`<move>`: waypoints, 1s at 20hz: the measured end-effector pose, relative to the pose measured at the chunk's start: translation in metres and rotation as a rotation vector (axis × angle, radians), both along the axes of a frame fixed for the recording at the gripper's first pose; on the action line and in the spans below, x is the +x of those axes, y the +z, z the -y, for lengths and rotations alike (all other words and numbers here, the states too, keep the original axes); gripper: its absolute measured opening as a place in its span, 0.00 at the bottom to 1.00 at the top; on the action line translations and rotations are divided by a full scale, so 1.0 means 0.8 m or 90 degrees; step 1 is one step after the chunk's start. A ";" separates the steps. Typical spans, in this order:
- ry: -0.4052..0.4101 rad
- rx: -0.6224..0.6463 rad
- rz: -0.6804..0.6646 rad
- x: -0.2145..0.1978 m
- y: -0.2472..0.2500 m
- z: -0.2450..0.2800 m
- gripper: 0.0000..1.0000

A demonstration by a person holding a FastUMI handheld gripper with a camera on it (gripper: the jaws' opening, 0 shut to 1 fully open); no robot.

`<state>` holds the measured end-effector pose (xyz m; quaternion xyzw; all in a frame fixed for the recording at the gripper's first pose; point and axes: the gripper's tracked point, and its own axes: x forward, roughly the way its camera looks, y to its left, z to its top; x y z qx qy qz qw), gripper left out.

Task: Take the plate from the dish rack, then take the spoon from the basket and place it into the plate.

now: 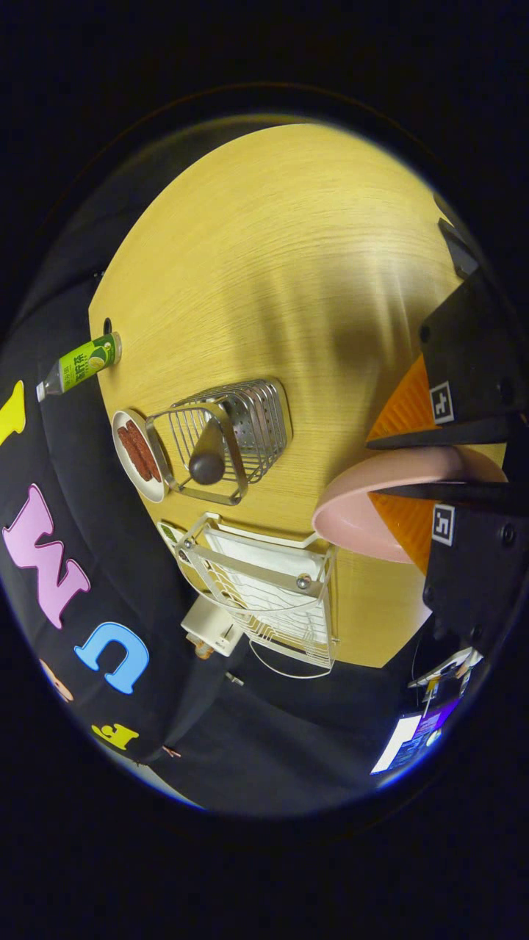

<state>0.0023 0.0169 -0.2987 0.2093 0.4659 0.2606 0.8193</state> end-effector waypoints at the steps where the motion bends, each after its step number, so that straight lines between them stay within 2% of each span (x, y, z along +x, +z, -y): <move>1: -0.002 -0.003 0.002 0.004 -0.004 0.002 0.25; 5: -0.015 -0.043 0.027 0.015 -0.015 0.027 0.28; 9: 0.011 -0.054 0.082 0.021 0.004 0.036 0.54; 11: 0.034 -0.073 0.136 0.022 0.022 0.042 0.73; 13: 0.054 -0.090 0.205 0.027 0.041 0.047 0.99; 20: 0.097 -0.130 0.434 0.042 0.107 0.040 0.99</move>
